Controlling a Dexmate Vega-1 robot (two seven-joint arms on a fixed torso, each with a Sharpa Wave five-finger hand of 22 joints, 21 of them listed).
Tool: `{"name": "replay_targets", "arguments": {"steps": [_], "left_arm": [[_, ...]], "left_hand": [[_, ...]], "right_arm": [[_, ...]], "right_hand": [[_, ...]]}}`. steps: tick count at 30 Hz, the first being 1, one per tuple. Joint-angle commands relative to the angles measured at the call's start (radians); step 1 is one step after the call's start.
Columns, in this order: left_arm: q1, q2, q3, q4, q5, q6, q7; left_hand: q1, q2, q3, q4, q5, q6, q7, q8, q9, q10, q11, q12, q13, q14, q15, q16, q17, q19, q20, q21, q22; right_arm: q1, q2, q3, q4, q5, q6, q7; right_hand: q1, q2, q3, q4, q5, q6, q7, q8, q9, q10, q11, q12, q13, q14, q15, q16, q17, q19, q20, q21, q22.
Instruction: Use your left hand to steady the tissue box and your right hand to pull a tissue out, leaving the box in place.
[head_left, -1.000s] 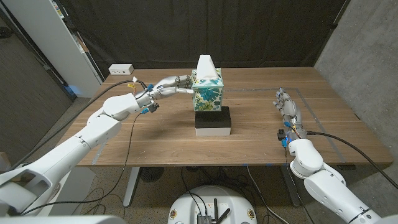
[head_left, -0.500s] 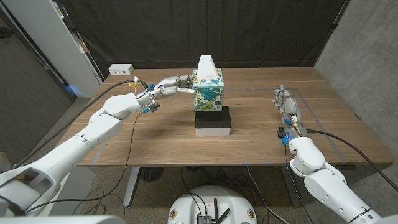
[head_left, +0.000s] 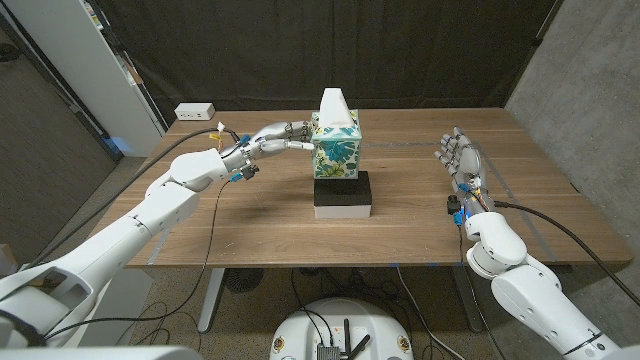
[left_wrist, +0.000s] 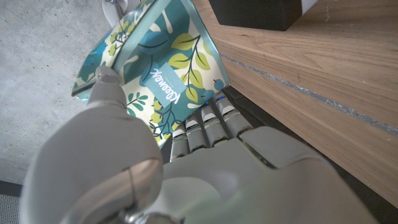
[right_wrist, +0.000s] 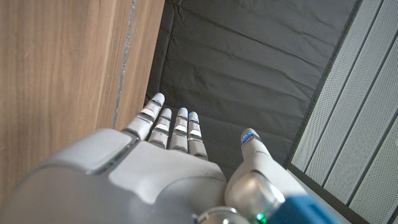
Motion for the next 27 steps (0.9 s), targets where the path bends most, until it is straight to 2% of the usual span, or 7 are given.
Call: {"name": "replay_targets", "arguments": {"steps": [1, 5, 14, 16, 27], "left_arm": [[-0.006, -0.005, 0.004, 0.002, 0.003, 0.008, 0.000], [-0.005, -0.005, 0.004, 0.001, 0.002, 0.010, 0.002], [-0.007, -0.005, 0.004, 0.004, 0.004, 0.005, 0.001], [-0.006, -0.006, 0.003, 0.004, 0.004, 0.004, 0.003], [-0.024, -0.017, 0.009, 0.024, 0.007, -0.002, -0.008]], "left_hand": [[-0.006, 0.001, 0.013, 0.008, 0.006, 0.027, 0.017, 0.063, 0.014, 0.003, 0.001, -0.002, 0.004, -0.002, -0.039, 0.000, -0.001, 0.002, 0.006, -0.006, 0.002], [-0.007, 0.000, 0.015, 0.007, 0.006, 0.029, 0.015, 0.064, 0.014, 0.006, -0.004, -0.001, 0.004, -0.003, -0.041, 0.000, -0.001, 0.002, 0.005, -0.005, 0.002], [-0.009, -0.001, 0.018, 0.007, 0.006, 0.027, 0.017, 0.063, 0.014, 0.003, 0.005, -0.003, 0.004, -0.005, -0.040, -0.001, -0.001, 0.001, 0.006, -0.006, 0.002], [-0.010, -0.002, 0.020, 0.006, 0.006, 0.030, 0.014, 0.064, 0.014, 0.006, -0.001, -0.002, 0.004, -0.004, -0.042, 0.000, -0.001, 0.002, 0.003, -0.005, 0.002], [-0.011, -0.002, 0.023, 0.006, 0.006, 0.026, 0.016, 0.063, 0.014, 0.003, 0.001, -0.003, 0.004, -0.006, -0.039, -0.001, -0.001, 0.001, 0.005, -0.006, 0.002]], "right_arm": [[0.010, 0.006, 0.008, -0.076, -0.002, -0.047, -0.040], [0.018, -0.005, 0.015, -0.098, 0.006, -0.070, -0.035], [0.045, -0.008, 0.014, -0.122, -0.006, -0.103, -0.045], [0.048, -0.007, 0.015, -0.127, -0.005, -0.110, -0.047], [0.062, -0.024, 0.041, -0.186, 0.034, -0.197, -0.069]], "right_hand": [[0.030, 0.041, 0.012, -0.002, 0.007, 0.011, 0.002, 0.009, 0.005, 0.011, -0.001, 0.008, 0.002, 0.012, 0.002, 0.008, 0.003, 0.010, 0.001, 0.009, 0.005], [0.034, 0.040, 0.016, -0.004, 0.008, 0.012, 0.002, 0.009, 0.005, 0.013, -0.001, 0.008, 0.002, 0.013, 0.000, 0.009, 0.005, 0.012, 0.000, 0.009, 0.005], [0.040, 0.039, 0.022, -0.007, 0.009, 0.017, 0.007, 0.010, 0.005, 0.018, 0.000, 0.009, 0.002, 0.019, 0.000, 0.012, 0.006, 0.017, -0.002, 0.010, 0.005], [0.041, 0.038, 0.023, -0.008, 0.010, 0.017, 0.007, 0.009, 0.005, 0.018, -0.001, 0.009, 0.002, 0.019, 0.003, 0.012, 0.006, 0.017, -0.002, 0.009, 0.005], [0.044, 0.035, 0.028, -0.008, 0.010, 0.019, 0.012, 0.008, 0.005, 0.022, 0.007, 0.008, 0.002, 0.025, 0.007, 0.016, 0.010, 0.033, 0.000, 0.014, 0.006]]}}
